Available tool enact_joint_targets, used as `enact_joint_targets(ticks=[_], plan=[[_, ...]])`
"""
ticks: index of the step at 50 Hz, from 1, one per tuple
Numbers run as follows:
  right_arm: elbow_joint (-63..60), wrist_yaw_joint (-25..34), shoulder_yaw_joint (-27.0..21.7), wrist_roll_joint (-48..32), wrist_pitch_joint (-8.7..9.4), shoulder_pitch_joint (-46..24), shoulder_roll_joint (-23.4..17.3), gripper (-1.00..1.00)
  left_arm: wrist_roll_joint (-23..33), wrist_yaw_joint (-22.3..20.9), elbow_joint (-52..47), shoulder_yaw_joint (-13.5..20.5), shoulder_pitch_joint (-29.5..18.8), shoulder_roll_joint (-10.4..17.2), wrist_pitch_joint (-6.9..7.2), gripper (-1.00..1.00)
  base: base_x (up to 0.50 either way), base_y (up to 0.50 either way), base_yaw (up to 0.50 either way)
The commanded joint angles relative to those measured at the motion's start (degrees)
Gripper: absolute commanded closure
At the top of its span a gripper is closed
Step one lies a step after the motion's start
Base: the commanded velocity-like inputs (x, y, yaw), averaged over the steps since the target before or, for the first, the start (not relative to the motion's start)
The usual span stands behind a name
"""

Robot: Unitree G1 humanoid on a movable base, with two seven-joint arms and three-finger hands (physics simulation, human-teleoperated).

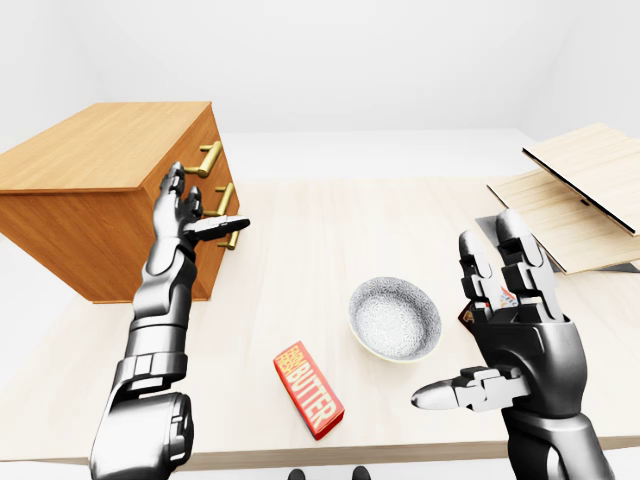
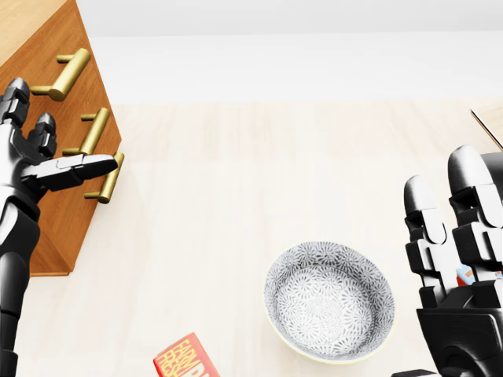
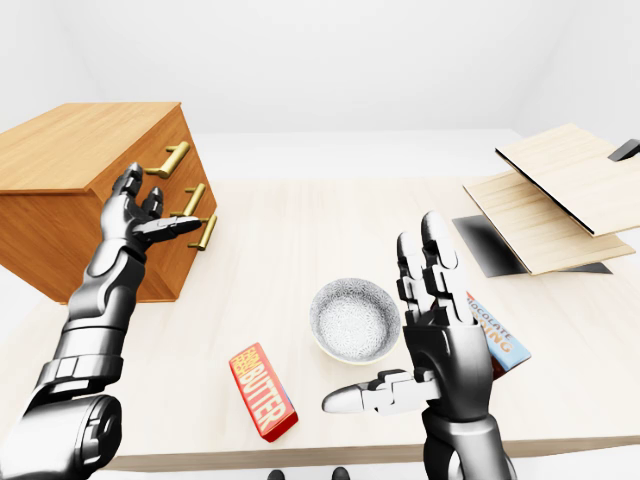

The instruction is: Close the top drawer of the cabinet and put the bowl on top of it.

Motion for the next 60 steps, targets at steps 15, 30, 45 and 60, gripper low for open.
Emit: enact_joint_targets(ticks=[15,30,45,60], plan=[[0.20,0.06,-0.01,-0.05,0.00,-0.08,0.06,-1.00,-0.77,4.01,-29.84,3.03,11.57,-2.37,0.00,-1.00,0.00,0.00,0.00],[0.10,0.08,-0.09,-0.01,0.00,-0.01,0.04,-1.00,-0.98,4.49,-47.87,3.05,18.16,-5.14,0.00,-1.00,0.00,0.00,0.00],[-0.39,0.27,-0.26,0.14,0.00,0.19,0.15,-1.00,1.10,4.38,-71.12,1.16,23.69,-9.47,0.00,-1.00,0.00,0.00,0.00],[-0.01,0.28,-0.34,0.18,0.00,-0.24,0.14,-1.00,15.68,-0.47,-77.60,-6.23,27.06,-12.81,0.00,-1.00,0.00,0.00,0.00]])
